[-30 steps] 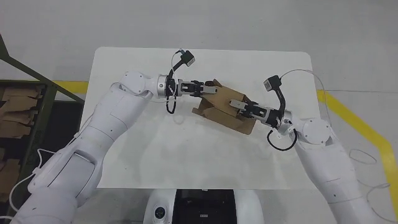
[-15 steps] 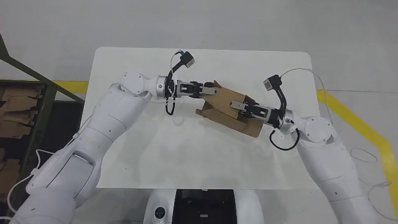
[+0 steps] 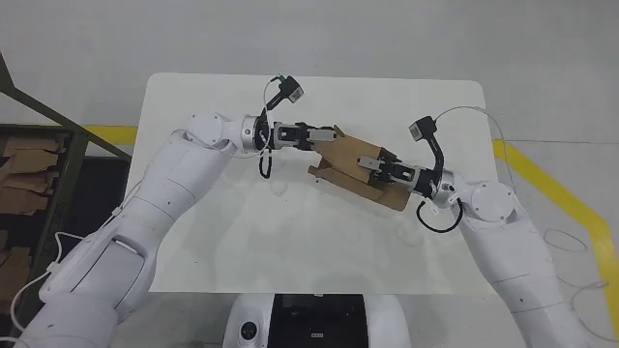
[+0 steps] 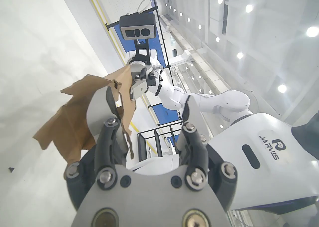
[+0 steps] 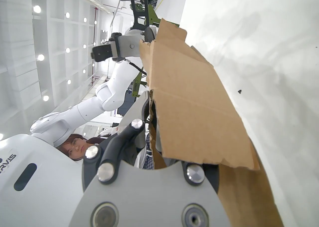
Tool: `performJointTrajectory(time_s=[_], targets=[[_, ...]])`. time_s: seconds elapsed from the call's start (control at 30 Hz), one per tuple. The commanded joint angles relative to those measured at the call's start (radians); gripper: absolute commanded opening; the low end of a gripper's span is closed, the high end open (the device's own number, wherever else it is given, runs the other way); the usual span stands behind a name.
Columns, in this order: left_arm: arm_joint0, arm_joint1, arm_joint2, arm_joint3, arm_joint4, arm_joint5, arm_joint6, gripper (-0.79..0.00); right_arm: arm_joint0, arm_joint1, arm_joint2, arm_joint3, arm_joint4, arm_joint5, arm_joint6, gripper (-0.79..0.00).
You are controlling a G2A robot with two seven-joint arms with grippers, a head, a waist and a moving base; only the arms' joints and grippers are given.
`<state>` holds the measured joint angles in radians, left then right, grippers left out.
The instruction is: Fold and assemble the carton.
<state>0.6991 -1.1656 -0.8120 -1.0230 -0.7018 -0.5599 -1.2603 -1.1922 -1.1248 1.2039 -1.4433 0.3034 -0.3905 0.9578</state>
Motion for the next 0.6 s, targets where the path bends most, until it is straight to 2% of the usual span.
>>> performJointTrajectory(time_s=[0.0,0.3,0.57], targets=[[0.004,0.001,-0.004,-0.012,-0.019,0.008,-0.008,0.0,0.002,0.0,-0.002,0.004,-0.008,0.004,-0.009,-0.785],[0.014,0.004,-0.017,-0.072,-0.046,0.023,-0.023,0.0,0.013,-0.005,-0.03,0.019,-0.057,0.02,-0.059,-0.785],[0.007,-0.009,0.008,-0.078,-0.055,0.032,-0.032,0.0,0.021,-0.011,-0.056,0.024,-0.053,0.014,-0.082,-0.785]])
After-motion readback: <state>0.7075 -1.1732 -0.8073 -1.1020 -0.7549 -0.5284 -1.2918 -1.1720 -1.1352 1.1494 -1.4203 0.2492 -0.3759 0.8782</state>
